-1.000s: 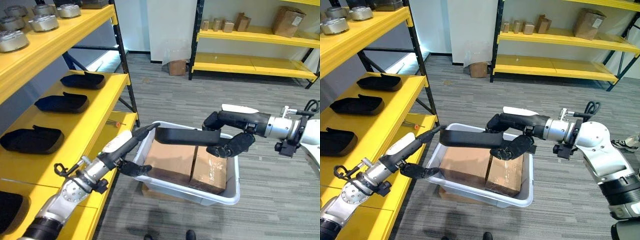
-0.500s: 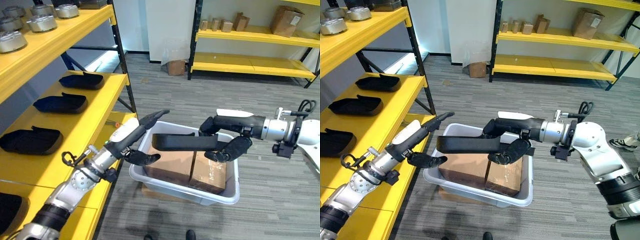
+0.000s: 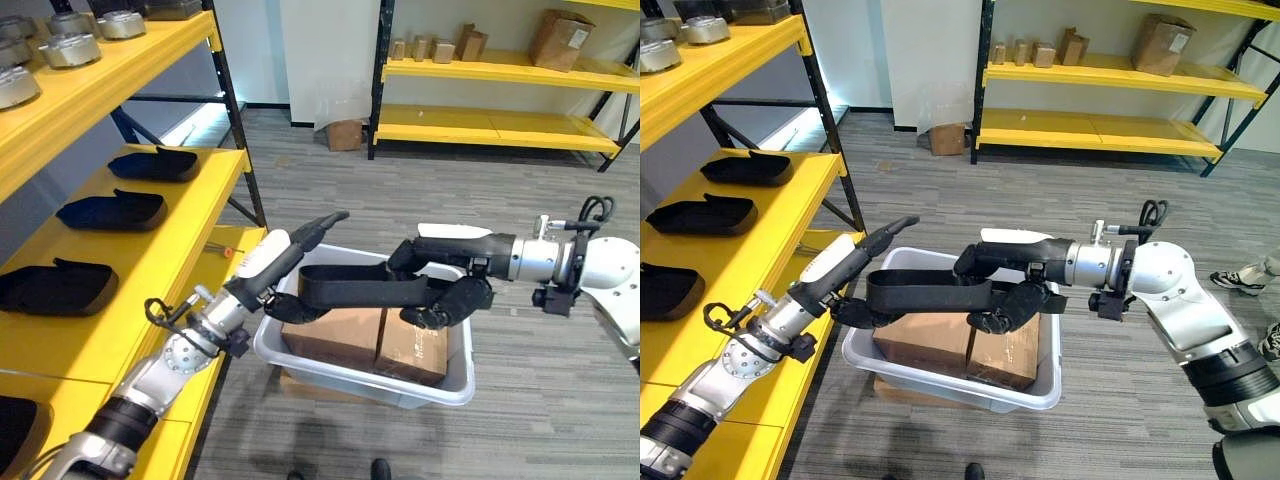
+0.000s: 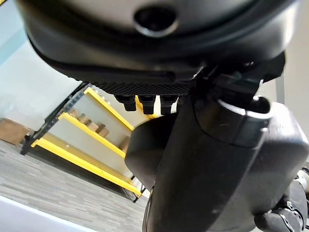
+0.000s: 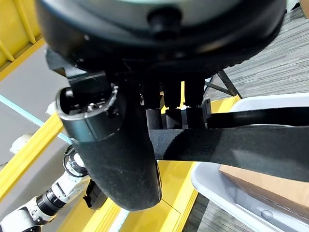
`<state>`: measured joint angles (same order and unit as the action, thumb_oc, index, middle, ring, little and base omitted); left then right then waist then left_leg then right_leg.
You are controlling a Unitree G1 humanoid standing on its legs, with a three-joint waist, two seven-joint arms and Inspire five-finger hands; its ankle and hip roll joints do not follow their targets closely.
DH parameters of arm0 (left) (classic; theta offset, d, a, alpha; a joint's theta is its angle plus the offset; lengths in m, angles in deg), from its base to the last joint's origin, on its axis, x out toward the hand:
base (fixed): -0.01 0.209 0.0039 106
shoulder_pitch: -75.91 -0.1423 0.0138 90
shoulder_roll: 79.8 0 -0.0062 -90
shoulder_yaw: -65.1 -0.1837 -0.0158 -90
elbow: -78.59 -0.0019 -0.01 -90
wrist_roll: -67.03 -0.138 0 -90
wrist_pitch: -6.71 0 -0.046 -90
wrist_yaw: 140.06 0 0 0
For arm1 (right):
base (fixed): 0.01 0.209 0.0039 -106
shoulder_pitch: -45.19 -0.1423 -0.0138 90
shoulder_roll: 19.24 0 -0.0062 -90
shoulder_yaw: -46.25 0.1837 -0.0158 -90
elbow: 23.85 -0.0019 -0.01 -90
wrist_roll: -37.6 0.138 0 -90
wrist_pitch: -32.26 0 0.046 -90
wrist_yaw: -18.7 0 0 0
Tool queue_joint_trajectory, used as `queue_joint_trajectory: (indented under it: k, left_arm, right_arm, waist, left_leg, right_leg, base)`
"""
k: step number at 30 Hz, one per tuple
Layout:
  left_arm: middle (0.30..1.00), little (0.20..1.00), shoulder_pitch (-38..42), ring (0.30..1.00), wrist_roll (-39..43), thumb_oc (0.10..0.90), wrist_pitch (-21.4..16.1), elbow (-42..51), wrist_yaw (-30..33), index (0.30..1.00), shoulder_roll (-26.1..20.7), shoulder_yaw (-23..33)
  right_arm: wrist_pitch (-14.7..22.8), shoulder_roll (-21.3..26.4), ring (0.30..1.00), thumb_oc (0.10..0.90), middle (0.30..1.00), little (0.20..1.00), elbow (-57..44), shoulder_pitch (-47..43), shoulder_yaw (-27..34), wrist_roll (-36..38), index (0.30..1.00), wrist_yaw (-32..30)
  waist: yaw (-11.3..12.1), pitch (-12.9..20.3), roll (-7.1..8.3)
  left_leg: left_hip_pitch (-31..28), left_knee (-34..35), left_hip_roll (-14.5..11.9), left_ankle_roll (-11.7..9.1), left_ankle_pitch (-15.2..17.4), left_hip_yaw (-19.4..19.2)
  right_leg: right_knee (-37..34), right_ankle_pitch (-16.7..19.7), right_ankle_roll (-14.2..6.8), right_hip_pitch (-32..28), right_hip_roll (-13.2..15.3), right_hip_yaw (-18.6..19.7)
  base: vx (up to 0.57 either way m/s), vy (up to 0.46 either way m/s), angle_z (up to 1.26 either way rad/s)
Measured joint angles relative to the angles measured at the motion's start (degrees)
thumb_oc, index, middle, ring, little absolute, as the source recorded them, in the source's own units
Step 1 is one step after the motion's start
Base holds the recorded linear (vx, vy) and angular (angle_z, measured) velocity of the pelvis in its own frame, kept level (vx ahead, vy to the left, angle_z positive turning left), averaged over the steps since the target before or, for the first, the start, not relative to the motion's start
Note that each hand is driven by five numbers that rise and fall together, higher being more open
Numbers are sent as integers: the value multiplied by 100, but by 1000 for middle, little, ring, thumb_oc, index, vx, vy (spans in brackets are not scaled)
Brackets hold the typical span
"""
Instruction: Move parts from the plastic box to the shelf.
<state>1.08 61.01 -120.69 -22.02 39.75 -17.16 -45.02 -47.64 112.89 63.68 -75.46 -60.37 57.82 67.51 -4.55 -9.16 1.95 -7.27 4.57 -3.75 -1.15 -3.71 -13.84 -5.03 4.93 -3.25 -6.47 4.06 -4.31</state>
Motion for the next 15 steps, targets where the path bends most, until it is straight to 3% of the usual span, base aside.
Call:
queue_joint_trajectory:
  k: [1,2,3,4,15]
  left_arm:
    - [1000,1000,0,1000,-2,900,0,1,-1,1000,6,-47]
    - [824,824,-1,824,-35,775,3,-3,0,824,27,-66]
    - [536,536,0,536,-113,569,13,-6,22,536,40,-66]
    - [300,300,0,300,-116,400,16,-7,23,300,42,-67]
    - [300,300,2,300,-114,400,113,-277,199,300,271,-297]
  right_arm:
    - [-36,-7,300,400,300,300,0,-33,-38,-3,300,0]
    - [-53,-16,300,400,300,300,0,-65,-66,-34,300,0]
    - [-57,-23,300,400,300,300,0,-75,-67,-106,300,1]
    - [-65,-23,300,400,300,300,0,-76,-67,-112,300,0]
    - [-234,-50,300,400,300,300,3,-97,-91,-211,300,-6]
  waist:
    - [-2,0,0]
    - [-6,0,0]
    - [-6,0,1]
    - [-7,-1,2]
    - [-17,0,52]
  left_leg:
    - [-3,0,0,0,0,-1]
    - [-3,0,0,0,0,-2]
    - [-5,0,0,0,0,-2]
    - [-5,0,0,0,0,-3]
    - [-10,0,0,0,0,-21]
  right_leg:
    - [0,2,0,0,-1,4]
    - [0,4,0,1,-2,8]
    - [0,6,0,0,-2,9]
    - [0,8,0,0,-2,11]
    - [1,20,-3,6,-4,47]
  base:
    - [0,0,0]
    - [0,0,0]
    - [0,0,0]
    - [0,0,0]
    - [0,0,0]
